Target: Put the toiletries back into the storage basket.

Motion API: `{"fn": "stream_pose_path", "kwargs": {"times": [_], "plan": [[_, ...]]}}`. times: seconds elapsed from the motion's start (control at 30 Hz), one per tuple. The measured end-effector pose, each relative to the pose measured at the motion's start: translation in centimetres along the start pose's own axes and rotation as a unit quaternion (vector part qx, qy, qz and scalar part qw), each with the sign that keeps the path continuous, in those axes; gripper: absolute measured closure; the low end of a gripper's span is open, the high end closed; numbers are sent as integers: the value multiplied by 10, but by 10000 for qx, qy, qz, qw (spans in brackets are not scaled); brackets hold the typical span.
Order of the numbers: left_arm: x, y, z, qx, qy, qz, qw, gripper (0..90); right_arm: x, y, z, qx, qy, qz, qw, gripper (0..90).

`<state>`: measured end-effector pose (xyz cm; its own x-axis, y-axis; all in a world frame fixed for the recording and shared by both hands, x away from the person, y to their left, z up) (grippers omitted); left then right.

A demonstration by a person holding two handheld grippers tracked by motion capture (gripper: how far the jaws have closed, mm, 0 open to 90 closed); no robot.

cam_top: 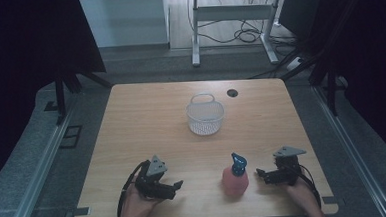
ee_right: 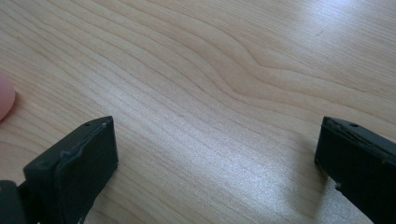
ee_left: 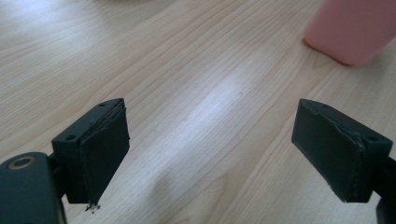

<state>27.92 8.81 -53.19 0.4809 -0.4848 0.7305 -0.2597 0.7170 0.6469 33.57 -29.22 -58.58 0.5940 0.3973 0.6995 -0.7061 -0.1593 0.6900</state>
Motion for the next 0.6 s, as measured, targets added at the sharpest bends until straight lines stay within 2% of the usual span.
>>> {"fn": "stream_pose_path", "kwargs": {"times": [0.37, 0.6], "plan": [[21, -3, 15, -271, -147, 37, 9995, 110, 0, 0, 0, 1, 0, 1, 10000, 0], [31, -9, 21, -350, -236, 39, 9991, 110, 0, 0, 0, 2, 0, 1, 10000, 0]]}}
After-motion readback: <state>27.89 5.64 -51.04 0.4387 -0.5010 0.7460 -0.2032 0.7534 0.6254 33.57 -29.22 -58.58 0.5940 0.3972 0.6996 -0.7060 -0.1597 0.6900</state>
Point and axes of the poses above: each handheld gripper's, and its own axes: y roughly backward along the jaws, x roughly out of its top, z roughly to its right, the point moved 6 cm from there along -y, roughly forward along the jaws, and after that the axes turned 15 degrees about -x, right-handed, at the moved point
